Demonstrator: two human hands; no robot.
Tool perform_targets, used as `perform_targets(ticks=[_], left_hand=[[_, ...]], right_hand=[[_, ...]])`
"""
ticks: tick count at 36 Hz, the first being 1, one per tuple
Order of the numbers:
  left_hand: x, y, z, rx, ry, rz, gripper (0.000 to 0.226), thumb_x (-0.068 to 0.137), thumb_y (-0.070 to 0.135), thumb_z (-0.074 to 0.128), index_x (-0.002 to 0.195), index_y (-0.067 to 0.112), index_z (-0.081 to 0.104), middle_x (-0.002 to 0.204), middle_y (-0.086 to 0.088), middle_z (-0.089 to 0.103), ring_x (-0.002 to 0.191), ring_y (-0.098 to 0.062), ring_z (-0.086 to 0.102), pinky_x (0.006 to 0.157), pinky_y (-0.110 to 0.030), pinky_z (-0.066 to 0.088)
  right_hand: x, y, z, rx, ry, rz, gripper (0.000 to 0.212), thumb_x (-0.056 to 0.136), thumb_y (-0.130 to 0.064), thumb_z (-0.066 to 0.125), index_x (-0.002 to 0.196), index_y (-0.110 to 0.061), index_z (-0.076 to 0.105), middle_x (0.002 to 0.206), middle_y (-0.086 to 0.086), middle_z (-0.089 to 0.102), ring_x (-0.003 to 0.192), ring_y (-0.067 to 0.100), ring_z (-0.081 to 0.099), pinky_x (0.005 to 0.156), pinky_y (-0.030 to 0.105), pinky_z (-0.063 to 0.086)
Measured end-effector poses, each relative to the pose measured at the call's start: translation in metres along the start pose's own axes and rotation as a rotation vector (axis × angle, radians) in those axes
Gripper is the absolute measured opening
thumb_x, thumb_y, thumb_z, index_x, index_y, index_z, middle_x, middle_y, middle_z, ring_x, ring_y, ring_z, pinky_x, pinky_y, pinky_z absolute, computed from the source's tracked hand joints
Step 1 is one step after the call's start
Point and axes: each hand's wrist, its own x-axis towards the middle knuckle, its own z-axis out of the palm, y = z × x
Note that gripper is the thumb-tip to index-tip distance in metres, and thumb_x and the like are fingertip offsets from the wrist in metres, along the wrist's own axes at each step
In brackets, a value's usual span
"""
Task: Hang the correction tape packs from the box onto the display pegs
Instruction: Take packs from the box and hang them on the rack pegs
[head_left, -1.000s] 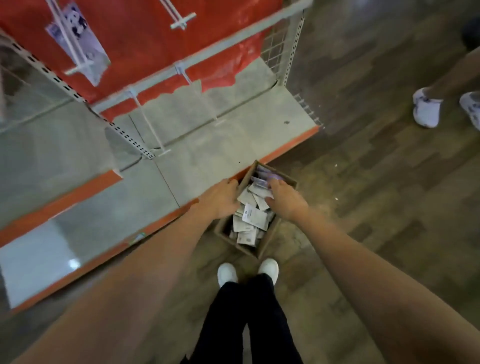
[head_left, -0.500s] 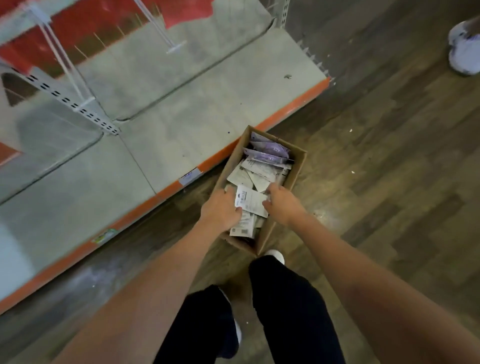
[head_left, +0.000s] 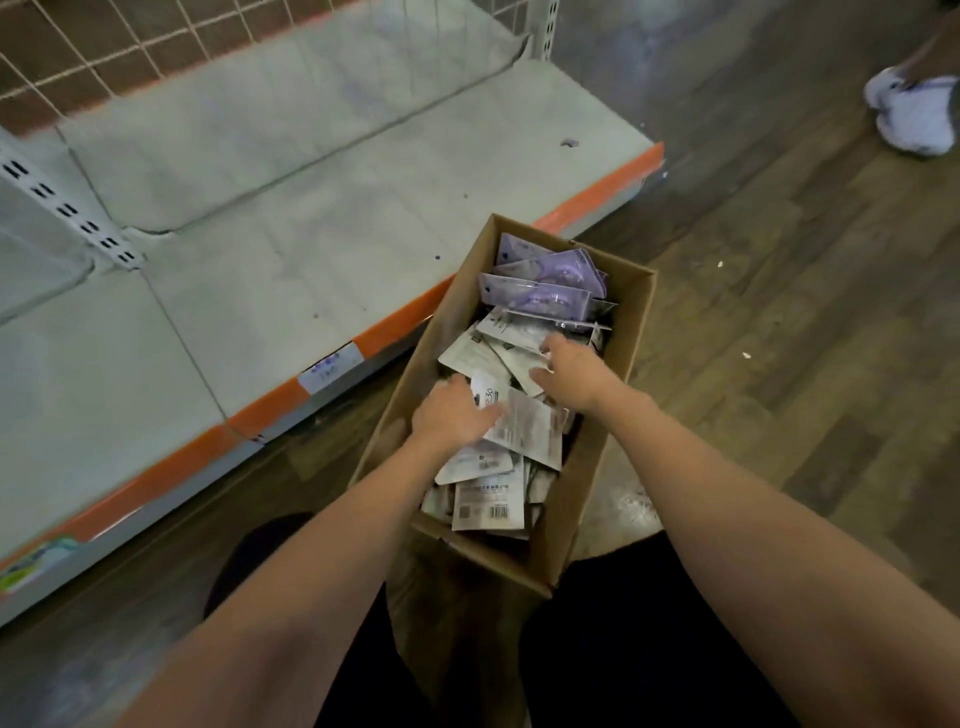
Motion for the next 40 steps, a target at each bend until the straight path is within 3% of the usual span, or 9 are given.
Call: perform_targets(ticks=[4,11,16,20,24,28,32,35,40], left_hand=[[0.016,-0.006,0.019,-0.112,-0.005,0.074,0.041,0.076,0.034,0.059,0.11,0.012,0.057,0.112,-0.008,0.064,0.103,-0.028,0.06,0.084,-0.038,0.051],[0.011,0.003,-0.026,-0.358,0.141,0.213,0.034,0.092,0.017,0.058,0.126,0.011,0.055,0.126,-0.007,0.062,0.111,-0.025,0.058,0.091,-0.033,0.046],[0.007,0.019,-0.076,-0.583,0.187,0.338,0.008,0.09,0.012,0.062,0.083,0.013,0.061,0.077,-0.002,0.061,0.062,-0.007,0.054,0.052,-0.013,0.038],[0.006,0.022,-0.089,-0.853,0.161,0.331,0.005,0.09,0.008,0.063,0.085,0.009,0.062,0.072,0.002,0.061,0.051,0.004,0.056,0.054,-0.014,0.045],[0.011,0.024,-0.088,-0.957,0.179,0.253,0.007,0.089,0.012,0.066,0.089,0.009,0.059,0.077,0.003,0.064,0.065,-0.006,0.06,0.059,-0.02,0.051],[0.017,0.027,-0.081,-0.92,0.178,0.221,0.007,0.091,0.013,0.064,0.091,0.01,0.057,0.082,0.003,0.065,0.07,-0.006,0.062,0.055,-0.015,0.052],[0.027,0.024,-0.067,-0.85,0.12,0.171,0.014,0.092,0.013,0.062,0.078,0.015,0.058,0.08,-0.006,0.067,0.068,-0.014,0.063,0.068,-0.028,0.057],[0.032,0.018,-0.052,-0.632,0.116,0.178,0.02,0.092,0.014,0.059,0.073,0.018,0.061,0.08,-0.008,0.068,0.075,-0.018,0.062,0.084,-0.038,0.054],[0.039,0.015,-0.026,-0.078,0.187,0.244,0.015,0.095,0.017,0.047,0.095,0.012,0.061,0.105,-0.008,0.063,0.096,-0.022,0.06,0.08,-0.03,0.043]], right_hand=[[0.009,-0.021,-0.01,0.066,0.14,-0.095,0.042,0.099,-0.023,0.048,0.136,-0.005,0.039,0.13,0.016,0.053,0.117,0.031,0.051,0.088,0.032,0.04],[0.003,-0.017,-0.006,-0.065,0.052,-0.081,0.046,0.099,-0.027,0.048,0.14,-0.008,0.037,0.14,0.014,0.048,0.124,0.029,0.048,0.099,0.037,0.041],[0.004,-0.017,-0.016,0.173,0.034,-0.016,0.059,0.092,-0.037,0.061,0.141,-0.013,0.037,0.137,0.005,0.052,0.122,0.026,0.052,0.1,0.037,0.044],[0.004,-0.014,-0.024,0.411,-0.049,-0.062,0.024,0.092,-0.028,0.063,0.113,-0.02,0.053,0.117,-0.002,0.062,0.103,0.017,0.059,0.095,0.033,0.047],[0.001,-0.012,-0.028,0.562,-0.028,-0.044,0.034,0.092,-0.02,0.063,0.125,-0.013,0.054,0.122,0.003,0.064,0.108,0.021,0.062,0.096,0.04,0.05],[0.001,-0.01,-0.032,0.562,0.015,-0.026,0.033,0.093,-0.016,0.062,0.125,-0.015,0.052,0.12,0.0,0.063,0.109,0.021,0.06,0.098,0.039,0.049],[0.003,0.001,-0.04,0.579,0.122,0.031,0.019,0.095,-0.016,0.058,0.113,-0.016,0.055,0.119,0.004,0.064,0.105,0.022,0.061,0.095,0.041,0.05],[0.002,0.015,-0.051,0.56,0.24,0.104,0.025,0.095,-0.022,0.057,0.117,-0.011,0.053,0.118,0.004,0.062,0.107,0.025,0.059,0.093,0.045,0.051],[-0.006,0.038,-0.054,0.505,0.261,0.179,0.034,0.095,-0.027,0.056,0.124,-0.009,0.055,0.119,0.005,0.064,0.105,0.024,0.06,0.084,0.04,0.052]])
